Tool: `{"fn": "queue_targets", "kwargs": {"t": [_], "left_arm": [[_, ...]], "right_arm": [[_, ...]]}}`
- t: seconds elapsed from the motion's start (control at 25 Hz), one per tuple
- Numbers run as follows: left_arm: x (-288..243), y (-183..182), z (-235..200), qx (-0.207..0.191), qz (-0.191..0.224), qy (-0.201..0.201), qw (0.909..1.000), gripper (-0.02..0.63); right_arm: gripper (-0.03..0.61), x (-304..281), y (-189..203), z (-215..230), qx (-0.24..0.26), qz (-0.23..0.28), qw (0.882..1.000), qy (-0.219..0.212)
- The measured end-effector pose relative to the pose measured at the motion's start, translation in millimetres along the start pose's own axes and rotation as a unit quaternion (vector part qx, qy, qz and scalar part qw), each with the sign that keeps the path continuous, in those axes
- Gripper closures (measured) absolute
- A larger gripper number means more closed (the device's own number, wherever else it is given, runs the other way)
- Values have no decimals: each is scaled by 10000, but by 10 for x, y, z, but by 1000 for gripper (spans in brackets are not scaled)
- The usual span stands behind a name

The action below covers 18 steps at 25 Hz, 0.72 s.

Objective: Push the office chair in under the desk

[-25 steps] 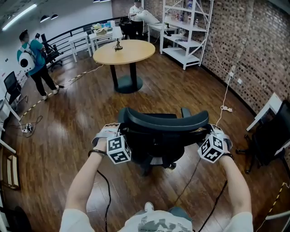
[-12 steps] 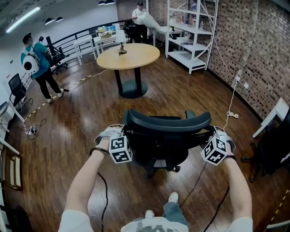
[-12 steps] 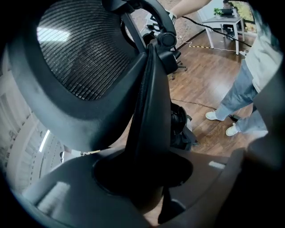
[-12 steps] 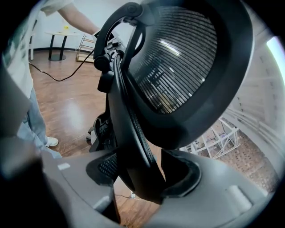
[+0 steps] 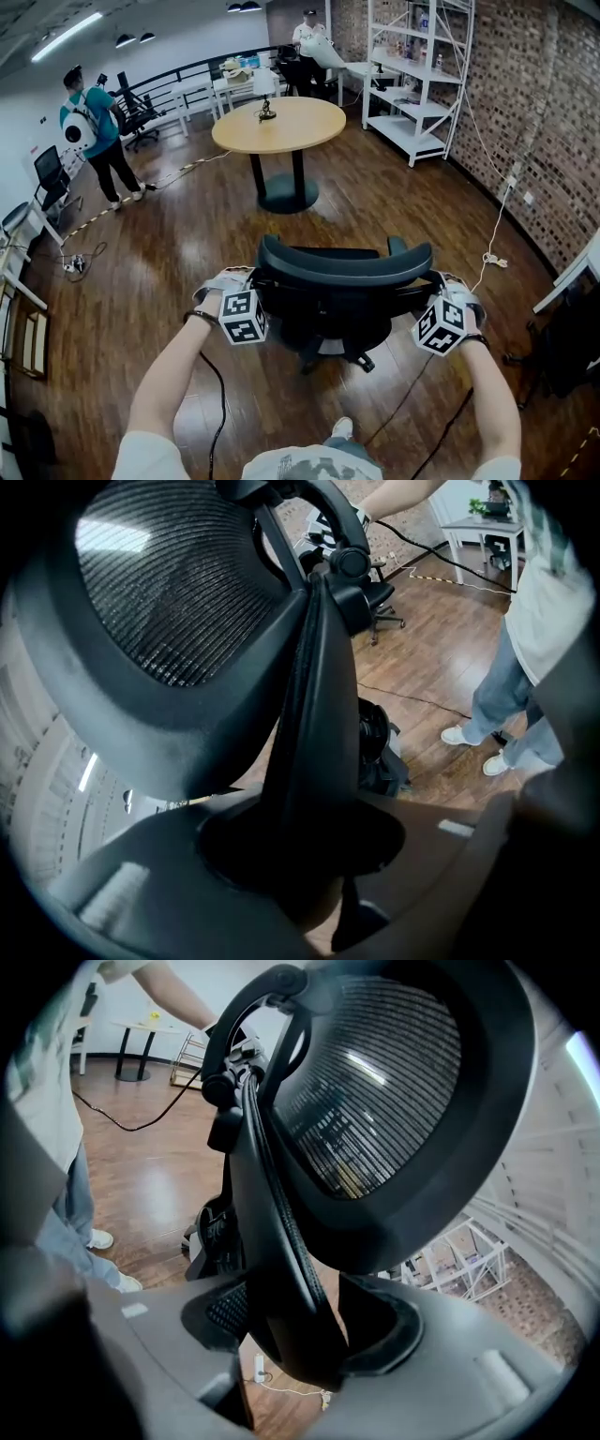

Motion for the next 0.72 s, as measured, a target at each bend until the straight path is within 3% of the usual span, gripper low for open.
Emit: {"fn": "queue_targets", "kwargs": {"t": [0.32, 0.72], "left_arm": [[-342, -149, -202, 198, -250, -43, 9995, 468], [-693, -59, -693, 411, -575, -136, 9974, 468]], "right_arm": [[324, -411, 234, 412, 223, 64, 9997, 63], [331, -914, 119, 1014, 469, 107, 9988, 51]]}}
Point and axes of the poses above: the fingertips, and each gripper's own axes: x backward along the fingers, z to its right, y out of its underside, the point moved 3 cm from there along x, backward along the fingers, and after that the axes turned 2 degrees about -y, right-handed, at the moved point
